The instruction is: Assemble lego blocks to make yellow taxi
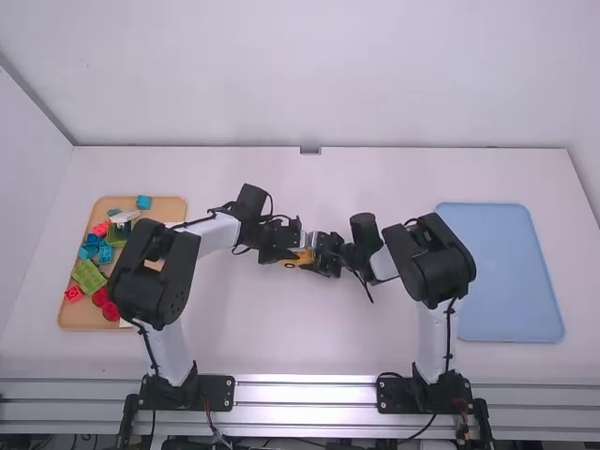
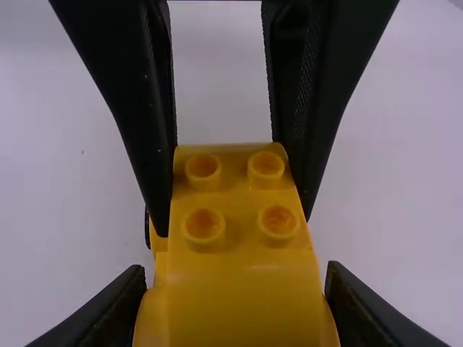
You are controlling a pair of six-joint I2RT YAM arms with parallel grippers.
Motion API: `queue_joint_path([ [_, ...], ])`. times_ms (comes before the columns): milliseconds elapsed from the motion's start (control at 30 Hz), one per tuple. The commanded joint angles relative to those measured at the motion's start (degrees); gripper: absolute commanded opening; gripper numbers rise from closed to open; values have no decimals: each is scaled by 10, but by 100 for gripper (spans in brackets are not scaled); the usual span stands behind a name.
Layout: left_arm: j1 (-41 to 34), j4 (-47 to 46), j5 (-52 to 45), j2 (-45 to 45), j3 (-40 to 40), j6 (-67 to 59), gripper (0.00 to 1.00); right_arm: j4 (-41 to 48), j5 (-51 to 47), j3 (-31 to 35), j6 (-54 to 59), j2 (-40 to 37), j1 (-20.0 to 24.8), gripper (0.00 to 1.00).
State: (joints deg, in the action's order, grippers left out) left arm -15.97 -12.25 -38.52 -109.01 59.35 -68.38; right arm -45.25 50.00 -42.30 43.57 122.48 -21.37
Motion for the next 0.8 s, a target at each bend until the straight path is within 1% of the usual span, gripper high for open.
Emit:
queue_joint_path([
  [0, -2, -9, 19, -14, -16, 5, 15, -4, -5, -16, -3, 8, -3, 52],
  [33, -2, -13, 16, -7, -16, 4, 17, -4, -5, -16, -3, 8, -3, 52],
  [133, -2, -21, 15, 5, -16, 4, 19, -4, -5, -16, -3, 8, -3, 52],
  [167, -2, -24, 15, 12, -16, 4, 22, -4, -5, -16, -3, 8, -3, 52],
  [400, 0, -21, 14, 21, -16, 4, 31, -4, -5, -16, -3, 8, -3, 52],
  [467, -2, -19, 14, 21, -15, 4, 38, -4, -5, -16, -3, 8, -3, 52],
  [500, -2, -19, 14, 21, -15, 4, 38, -4, -5, -16, -3, 8, -3, 52],
  [533, 0, -19, 11, 21, -13, 4, 43, -4, -5, -16, -3, 8, -3, 52],
  [567, -1, -22, 4, 22, -11, 4, 45, -4, -5, -16, -2, 8, -3, 52],
  [767, 3, -21, 0, 24, -7, 4, 47, -4, -5, -15, -3, 8, -3, 52],
])
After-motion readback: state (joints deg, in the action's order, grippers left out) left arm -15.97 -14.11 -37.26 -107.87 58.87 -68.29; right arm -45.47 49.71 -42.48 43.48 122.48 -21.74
